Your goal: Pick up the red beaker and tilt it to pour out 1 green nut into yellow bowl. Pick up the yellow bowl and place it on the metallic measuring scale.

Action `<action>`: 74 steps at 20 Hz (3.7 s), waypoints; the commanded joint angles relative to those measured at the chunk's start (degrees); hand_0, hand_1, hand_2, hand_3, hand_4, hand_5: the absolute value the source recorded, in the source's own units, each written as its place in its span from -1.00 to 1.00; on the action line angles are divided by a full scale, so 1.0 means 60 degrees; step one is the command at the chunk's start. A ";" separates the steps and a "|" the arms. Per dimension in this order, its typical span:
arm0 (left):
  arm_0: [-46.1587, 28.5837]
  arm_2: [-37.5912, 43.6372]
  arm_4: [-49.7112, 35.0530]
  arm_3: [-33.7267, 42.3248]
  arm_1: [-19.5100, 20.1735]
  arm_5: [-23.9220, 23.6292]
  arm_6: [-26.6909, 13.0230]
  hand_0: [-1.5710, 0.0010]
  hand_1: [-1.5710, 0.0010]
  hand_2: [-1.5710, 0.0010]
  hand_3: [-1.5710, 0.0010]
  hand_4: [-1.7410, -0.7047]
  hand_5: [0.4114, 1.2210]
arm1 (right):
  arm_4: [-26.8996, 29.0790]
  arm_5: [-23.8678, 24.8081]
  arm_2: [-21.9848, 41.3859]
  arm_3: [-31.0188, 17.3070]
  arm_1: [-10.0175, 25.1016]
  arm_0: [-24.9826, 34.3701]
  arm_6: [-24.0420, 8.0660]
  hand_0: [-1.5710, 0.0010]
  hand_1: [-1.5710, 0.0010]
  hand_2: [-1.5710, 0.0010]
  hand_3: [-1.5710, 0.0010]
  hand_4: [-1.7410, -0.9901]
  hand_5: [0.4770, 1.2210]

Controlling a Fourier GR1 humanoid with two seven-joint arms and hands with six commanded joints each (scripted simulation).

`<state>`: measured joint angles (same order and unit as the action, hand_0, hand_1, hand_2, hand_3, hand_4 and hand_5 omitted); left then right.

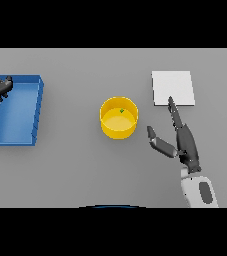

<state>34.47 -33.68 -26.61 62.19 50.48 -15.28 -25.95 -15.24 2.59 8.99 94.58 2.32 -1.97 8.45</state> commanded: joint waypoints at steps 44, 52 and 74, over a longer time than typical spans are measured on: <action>-0.0163 0.0050 0.0153 -0.0108 0.0029 0.0113 0.1317 1.00 1.00 1.00 1.00 0.97 -0.33 | -0.6351 -0.4809 0.5403 -0.4706 0.2886 0.7112 0.0540 1.00 1.00 1.00 1.00 0.25 -0.33; -0.0313 0.0066 0.0112 0.0036 0.0160 0.0091 0.1304 1.00 1.00 1.00 1.00 0.99 -0.31 | -0.6147 -0.5196 0.5335 -0.5310 0.2396 0.7211 0.0169 0.86 0.88 0.89 0.88 0.02 -0.02; -0.0234 0.0042 0.0082 0.0023 0.0132 0.0222 0.1208 1.00 1.00 1.00 1.00 0.96 -0.31 | -0.5357 -0.5587 0.4601 -0.4115 0.3243 0.7457 0.0180 -0.98 -0.98 -0.80 -0.59 -0.99 0.99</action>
<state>33.06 -33.44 -26.12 62.33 51.26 -13.94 -18.67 -47.41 -30.90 36.57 69.91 21.82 42.84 9.44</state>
